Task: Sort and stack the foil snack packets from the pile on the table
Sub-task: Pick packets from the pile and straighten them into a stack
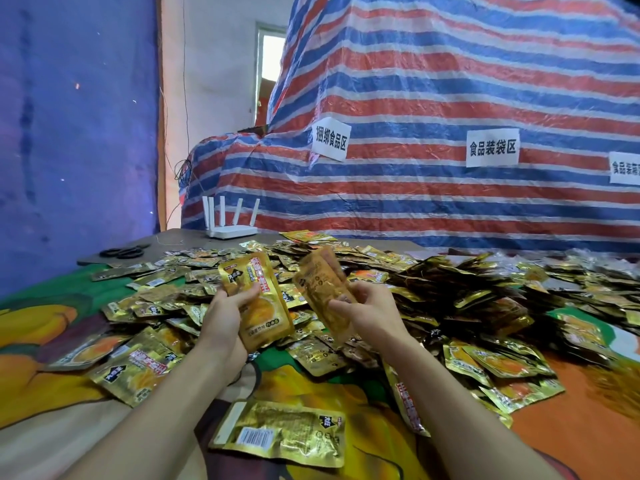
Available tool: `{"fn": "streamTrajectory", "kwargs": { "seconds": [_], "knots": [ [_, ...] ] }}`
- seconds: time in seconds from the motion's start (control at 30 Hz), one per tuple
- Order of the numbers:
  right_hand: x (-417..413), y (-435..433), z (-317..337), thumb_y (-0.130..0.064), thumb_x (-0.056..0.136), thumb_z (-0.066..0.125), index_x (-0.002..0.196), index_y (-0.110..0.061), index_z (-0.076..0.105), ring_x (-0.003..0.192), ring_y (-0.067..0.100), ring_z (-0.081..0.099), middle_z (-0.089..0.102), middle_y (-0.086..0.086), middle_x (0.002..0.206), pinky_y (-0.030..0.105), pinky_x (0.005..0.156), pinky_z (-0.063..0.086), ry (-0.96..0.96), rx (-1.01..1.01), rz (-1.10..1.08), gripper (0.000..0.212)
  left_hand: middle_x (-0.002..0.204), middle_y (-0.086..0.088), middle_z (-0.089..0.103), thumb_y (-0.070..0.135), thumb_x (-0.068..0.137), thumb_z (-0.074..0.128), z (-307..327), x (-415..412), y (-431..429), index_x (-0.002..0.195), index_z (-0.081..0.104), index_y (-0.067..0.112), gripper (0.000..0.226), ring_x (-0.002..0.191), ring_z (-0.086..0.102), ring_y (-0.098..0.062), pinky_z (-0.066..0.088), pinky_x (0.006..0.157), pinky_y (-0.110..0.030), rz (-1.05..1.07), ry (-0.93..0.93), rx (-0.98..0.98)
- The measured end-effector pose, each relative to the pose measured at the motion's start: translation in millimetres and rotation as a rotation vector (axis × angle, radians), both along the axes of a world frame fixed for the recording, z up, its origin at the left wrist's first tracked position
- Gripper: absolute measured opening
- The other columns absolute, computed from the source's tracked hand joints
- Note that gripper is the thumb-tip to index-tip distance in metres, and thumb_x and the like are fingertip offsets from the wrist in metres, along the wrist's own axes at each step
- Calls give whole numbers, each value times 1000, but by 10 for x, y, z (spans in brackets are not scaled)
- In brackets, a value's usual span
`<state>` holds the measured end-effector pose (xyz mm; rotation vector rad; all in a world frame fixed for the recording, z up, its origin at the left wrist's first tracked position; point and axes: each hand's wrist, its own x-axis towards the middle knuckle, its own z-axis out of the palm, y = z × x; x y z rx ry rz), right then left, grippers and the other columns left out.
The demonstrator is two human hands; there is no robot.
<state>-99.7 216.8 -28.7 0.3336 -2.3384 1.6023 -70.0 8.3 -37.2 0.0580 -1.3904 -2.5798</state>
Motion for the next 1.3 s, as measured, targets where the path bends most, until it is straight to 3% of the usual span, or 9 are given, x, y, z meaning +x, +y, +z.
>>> {"fn": "streamTrajectory", "kwargs": {
  "seconds": [0.13, 0.3, 0.47, 0.63, 0.8, 0.93, 1.0, 1.1, 1.3],
  "knots": [
    [29, -20, 22, -12, 90, 74, 117, -20, 61, 91, 8, 70, 71, -1, 106, 22, 69, 56, -11, -130, 40, 31, 109, -11, 71, 3, 88, 65, -11, 63, 64, 133, 51, 13, 48, 100, 65, -29, 48, 98, -55, -45, 61, -50],
    [152, -198, 11, -12, 100, 59, 109, -25, 60, 94, 11, 71, 71, 2, 111, 23, 68, 58, -20, -132, 138, 16, 115, -16, 72, 0, 91, 60, -56, 102, 198, 120, 56, 13, 32, 111, 65, -34, 51, 86, -50, -159, 23, -99],
    [228, -384, -59, 4, 99, 46, 116, -28, 59, 89, 7, 74, 77, -9, 97, 23, 66, 59, -92, -257, 398, 38, 114, -10, 69, 4, 97, 59, -60, 82, 270, 115, 52, 18, 24, 107, 65, -30, 50, 96, -54, -75, -29, -163],
    [235, -470, -119, -31, 96, 45, 114, -33, 62, 90, 13, 74, 77, -9, 96, 28, 65, 59, -147, -255, 479, 25, 111, -7, 71, 12, 97, 61, -24, 128, 279, 113, 54, 23, 21, 99, 70, -26, 58, 80, -46, -5, 56, -360],
    [248, -641, -160, -43, 107, 36, 132, -20, 57, 110, 22, 68, 70, 7, 120, 42, 94, 57, -76, -270, 340, 40, 113, -15, 65, 9, 100, 49, -83, 159, 350, 129, 43, 24, 33, 91, 71, -23, 58, 65, -35, -133, 156, -386],
    [230, -654, -180, -25, 103, 41, 119, -9, 57, 97, 23, 70, 67, 16, 108, 31, 75, 60, -19, -440, 209, 28, 107, -9, 65, -11, 94, 50, -141, 148, 395, 134, 34, 23, 55, 79, 71, -6, 56, 63, -22, -112, 255, -578],
    [254, -665, -166, -39, 96, 45, 115, -2, 60, 101, 35, 68, 66, 26, 110, 42, 79, 61, 18, -571, 200, 44, 98, -3, 69, -17, 88, 55, -159, 142, 418, 130, 38, 25, 62, 82, 72, -10, 57, 66, -24, -109, 308, -567],
    [264, -654, -159, -59, 88, 50, 101, 0, 70, 88, 31, 71, 74, 18, 96, 41, 80, 58, 63, -530, 170, 64, 84, 0, 74, -20, 78, 68, -151, 134, 431, 113, 57, 14, 50, 79, 72, -16, 55, 64, -22, -89, 328, -543],
    [238, -595, -108, -55, 80, 54, 89, 0, 73, 68, 16, 68, 73, 5, 75, 28, 63, 52, -83, -498, 202, 58, 75, -7, 74, -5, 69, 78, -150, 168, 412, 89, 73, 8, 24, 72, 71, -23, 57, 61, -29, -171, 248, -509]
  ]
}}
